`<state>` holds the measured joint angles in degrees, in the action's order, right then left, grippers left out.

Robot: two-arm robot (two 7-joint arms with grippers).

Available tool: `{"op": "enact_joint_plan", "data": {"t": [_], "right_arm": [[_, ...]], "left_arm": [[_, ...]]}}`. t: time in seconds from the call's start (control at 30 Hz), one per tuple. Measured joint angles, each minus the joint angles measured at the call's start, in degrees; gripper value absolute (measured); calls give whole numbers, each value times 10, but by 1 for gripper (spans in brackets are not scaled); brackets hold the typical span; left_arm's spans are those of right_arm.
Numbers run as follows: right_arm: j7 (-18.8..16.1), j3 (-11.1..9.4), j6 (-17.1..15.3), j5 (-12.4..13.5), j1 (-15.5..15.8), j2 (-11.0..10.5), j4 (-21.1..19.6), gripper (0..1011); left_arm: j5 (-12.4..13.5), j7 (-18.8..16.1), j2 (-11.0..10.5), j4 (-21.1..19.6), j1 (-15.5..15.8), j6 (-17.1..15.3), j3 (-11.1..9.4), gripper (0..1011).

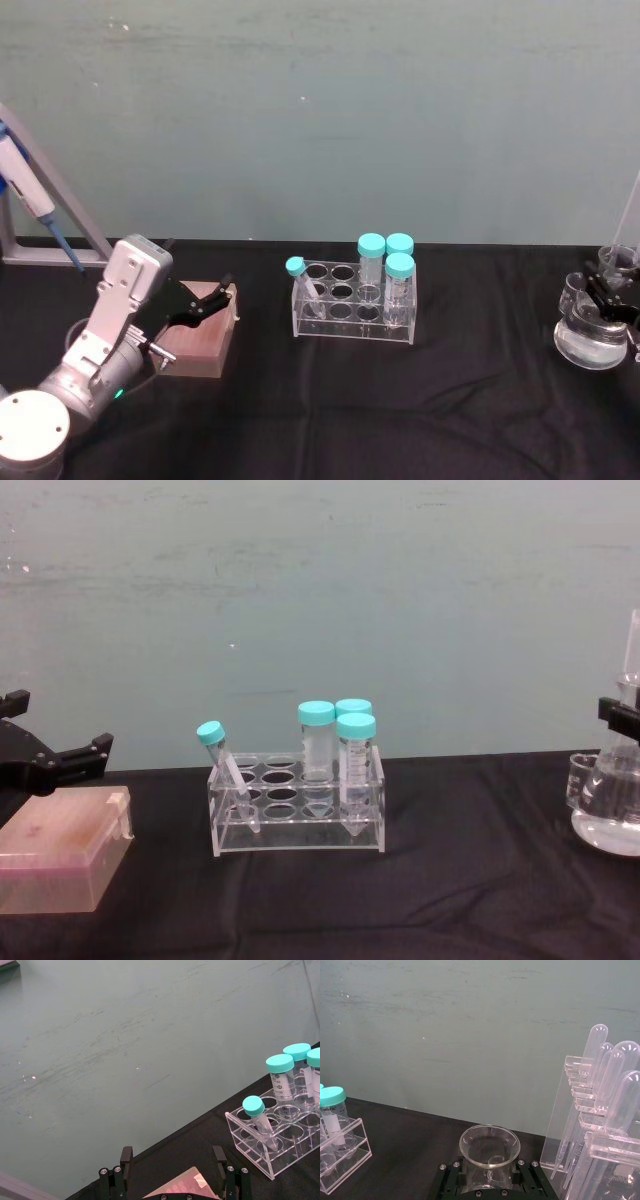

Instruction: Place the experimental apparatus aside using one hand.

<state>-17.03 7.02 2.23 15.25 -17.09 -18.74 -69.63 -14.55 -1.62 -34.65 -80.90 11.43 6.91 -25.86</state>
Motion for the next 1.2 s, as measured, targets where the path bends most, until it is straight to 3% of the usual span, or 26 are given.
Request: {"op": "enact_joint_plan", "data": {"t": [1.2], "right_arm": [[-7, -3, -9, -4, -14, 8, 21, 456]], "left_arm": [[0, 0, 0, 0, 0, 0, 0, 1000]]}}
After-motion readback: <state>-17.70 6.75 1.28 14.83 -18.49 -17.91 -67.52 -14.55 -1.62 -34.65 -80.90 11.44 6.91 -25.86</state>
